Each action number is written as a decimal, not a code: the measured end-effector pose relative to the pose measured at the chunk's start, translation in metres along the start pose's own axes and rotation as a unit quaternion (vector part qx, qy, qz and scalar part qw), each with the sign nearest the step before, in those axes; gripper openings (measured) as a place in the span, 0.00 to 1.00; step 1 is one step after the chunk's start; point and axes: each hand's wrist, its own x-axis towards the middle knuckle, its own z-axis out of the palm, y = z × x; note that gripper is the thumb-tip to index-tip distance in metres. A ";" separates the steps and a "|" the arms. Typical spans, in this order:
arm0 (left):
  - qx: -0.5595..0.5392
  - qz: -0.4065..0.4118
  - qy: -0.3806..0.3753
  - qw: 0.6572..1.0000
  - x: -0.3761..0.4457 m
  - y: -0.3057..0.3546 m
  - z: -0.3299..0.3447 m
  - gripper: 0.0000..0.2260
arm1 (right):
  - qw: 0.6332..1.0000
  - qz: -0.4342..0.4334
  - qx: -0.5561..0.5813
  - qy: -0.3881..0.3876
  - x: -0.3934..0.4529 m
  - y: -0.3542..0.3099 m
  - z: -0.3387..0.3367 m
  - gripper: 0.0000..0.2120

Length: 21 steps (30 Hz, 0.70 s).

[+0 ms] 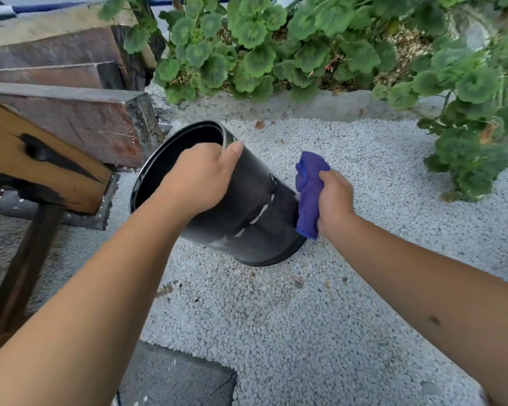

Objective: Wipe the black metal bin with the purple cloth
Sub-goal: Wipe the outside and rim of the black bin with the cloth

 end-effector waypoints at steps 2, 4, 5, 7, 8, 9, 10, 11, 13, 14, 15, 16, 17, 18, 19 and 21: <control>-0.042 0.030 0.034 0.998 -0.002 -0.008 0.008 0.21 | 0.999 0.004 0.030 -0.026 0.000 -0.007 0.008 0.09; -0.016 0.060 0.005 0.998 -0.010 -0.021 0.015 0.23 | 0.997 0.008 0.044 -0.062 -0.005 -0.009 0.017 0.13; 0.033 0.085 -0.029 0.995 -0.013 -0.029 0.018 0.27 | 0.997 0.005 0.039 -0.072 -0.006 -0.011 0.018 0.15; 0.088 0.120 -0.080 0.986 -0.024 -0.044 0.021 0.27 | 0.998 0.000 0.021 -0.062 -0.006 -0.016 0.013 0.20; 0.072 0.125 -0.101 0.984 -0.030 -0.048 0.022 0.25 | 0.998 0.007 0.027 -0.052 -0.004 -0.016 0.008 0.19; 0.045 0.134 -0.120 0.983 -0.035 -0.047 0.025 0.24 | 0.998 0.019 0.043 -0.046 -0.001 -0.016 0.002 0.17; 0.038 0.145 -0.134 0.980 -0.037 -0.040 0.028 0.26 | 0.997 0.029 0.053 -0.045 0.000 -0.015 -0.004 0.15; 0.052 0.159 -0.132 0.977 -0.039 -0.029 0.032 0.28 | 0.996 0.038 0.055 -0.056 0.000 -0.012 -0.007 0.14; 0.070 0.186 -0.094 0.976 -0.035 -0.001 0.044 0.33 | 0.994 0.037 0.051 -0.089 0.001 -0.007 -0.008 0.15; 0.073 0.183 -0.080 0.977 -0.033 0.013 0.052 0.33 | 0.992 0.033 0.054 -0.105 0.001 -0.006 -0.009 0.16; 0.072 0.174 -0.068 0.980 -0.031 0.025 0.060 0.32 | 0.991 0.028 0.055 -0.115 0.001 -0.008 -0.010 0.16; 0.074 0.161 -0.062 0.982 -0.028 0.035 0.066 0.30 | 0.991 0.026 0.055 -0.119 0.002 -0.010 -0.011 0.15; 0.086 0.148 -0.063 0.983 -0.026 0.041 0.071 0.26 | 0.991 0.026 0.058 -0.118 0.004 -0.012 -0.013 0.14; 0.109 0.141 -0.055 0.982 -0.025 0.045 0.076 0.20 | 0.991 0.027 0.062 -0.115 0.004 -0.013 -0.015 0.14; 0.131 0.132 -0.045 0.981 -0.025 0.046 0.080 0.13 | 0.991 0.028 0.066 -0.109 0.005 -0.015 -0.016 0.13; 0.159 0.123 -0.030 0.979 -0.024 0.044 0.082 0.16 | 0.992 0.030 0.076 -0.099 0.006 -0.020 -0.018 0.12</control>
